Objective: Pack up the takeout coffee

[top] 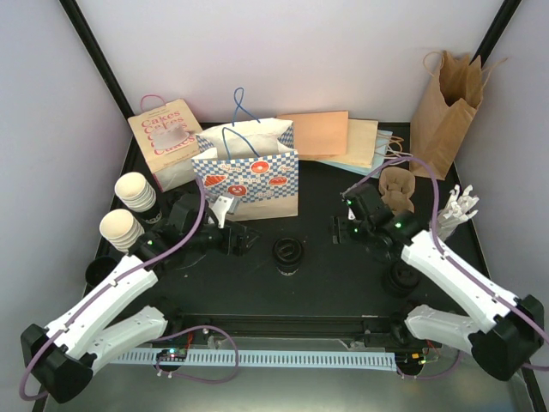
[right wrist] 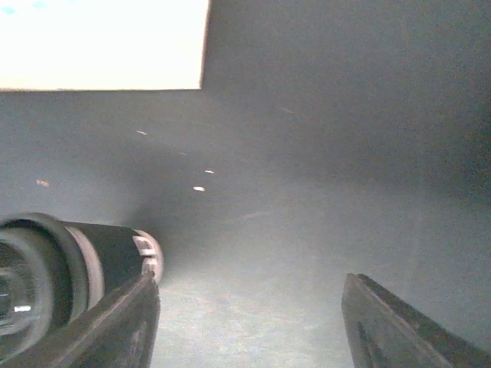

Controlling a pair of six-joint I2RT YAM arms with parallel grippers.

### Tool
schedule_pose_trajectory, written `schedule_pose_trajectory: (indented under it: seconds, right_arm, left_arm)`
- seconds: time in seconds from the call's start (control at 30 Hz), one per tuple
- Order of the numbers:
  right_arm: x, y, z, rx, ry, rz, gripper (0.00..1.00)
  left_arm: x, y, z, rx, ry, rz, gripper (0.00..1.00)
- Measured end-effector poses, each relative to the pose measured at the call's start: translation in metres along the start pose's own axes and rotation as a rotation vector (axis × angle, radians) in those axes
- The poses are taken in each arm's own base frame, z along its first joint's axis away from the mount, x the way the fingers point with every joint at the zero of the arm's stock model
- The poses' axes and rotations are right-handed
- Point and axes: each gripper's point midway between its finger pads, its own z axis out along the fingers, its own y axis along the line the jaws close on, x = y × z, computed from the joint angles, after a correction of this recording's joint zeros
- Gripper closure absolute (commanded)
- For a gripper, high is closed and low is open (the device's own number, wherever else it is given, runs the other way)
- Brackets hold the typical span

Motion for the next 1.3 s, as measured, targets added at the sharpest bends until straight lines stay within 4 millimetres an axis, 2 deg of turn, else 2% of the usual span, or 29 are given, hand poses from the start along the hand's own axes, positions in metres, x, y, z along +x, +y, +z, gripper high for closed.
schedule_pose_trajectory:
  seconds: [0.07, 0.17, 0.27, 0.4, 0.6, 0.77, 0.9, 1.03, 1.2, 1.3]
  right_arm:
    - [-0.006, 0.012, -0.011, -0.070, -0.040, -0.037, 0.11]
    - [-0.008, 0.029, -0.024, -0.158, -0.072, -0.093, 0.01]
    - [-0.007, 0.043, -0.033, -0.216, -0.086, -0.151, 0.00]
    - [-0.010, 0.053, -0.044, -0.252, -0.121, -0.185, 0.00]
    - [-0.019, 0.063, -0.063, -0.315, -0.202, -0.246, 0.00]
    - [-0.023, 0.063, -0.077, -0.326, -0.262, -0.297, 0.00]
    - [-0.021, 0.063, -0.077, -0.327, -0.260, -0.335, 0.01]
    - [-0.010, 0.071, -0.064, -0.364, -0.180, -0.364, 0.10]
    - [0.010, 0.082, -0.048, -0.431, -0.075, -0.393, 0.10]
    - [0.020, 0.087, -0.047, -0.452, -0.057, -0.445, 0.11]
  left_arm:
    - [0.000, 0.000, 0.001, -0.001, 0.003, 0.001, 0.05]
    - [0.002, 0.001, 0.003, -0.001, 0.011, 0.003, 0.03]
    - [0.005, 0.004, 0.006, -0.003, 0.021, 0.004, 0.01]
    - [0.013, 0.010, 0.010, -0.018, 0.040, -0.004, 0.01]
    - [0.016, 0.017, 0.012, -0.051, 0.040, -0.009, 0.01]
    - [0.021, 0.016, 0.016, -0.030, 0.069, -0.002, 0.01]
    - [0.026, 0.012, 0.021, -0.006, 0.101, 0.016, 0.01]
    - [0.030, 0.004, 0.024, 0.012, 0.113, 0.063, 0.01]
    - [0.037, -0.011, 0.030, 0.024, 0.138, 0.145, 0.01]
    - [0.035, -0.014, 0.033, 0.016, 0.140, 0.164, 0.01]
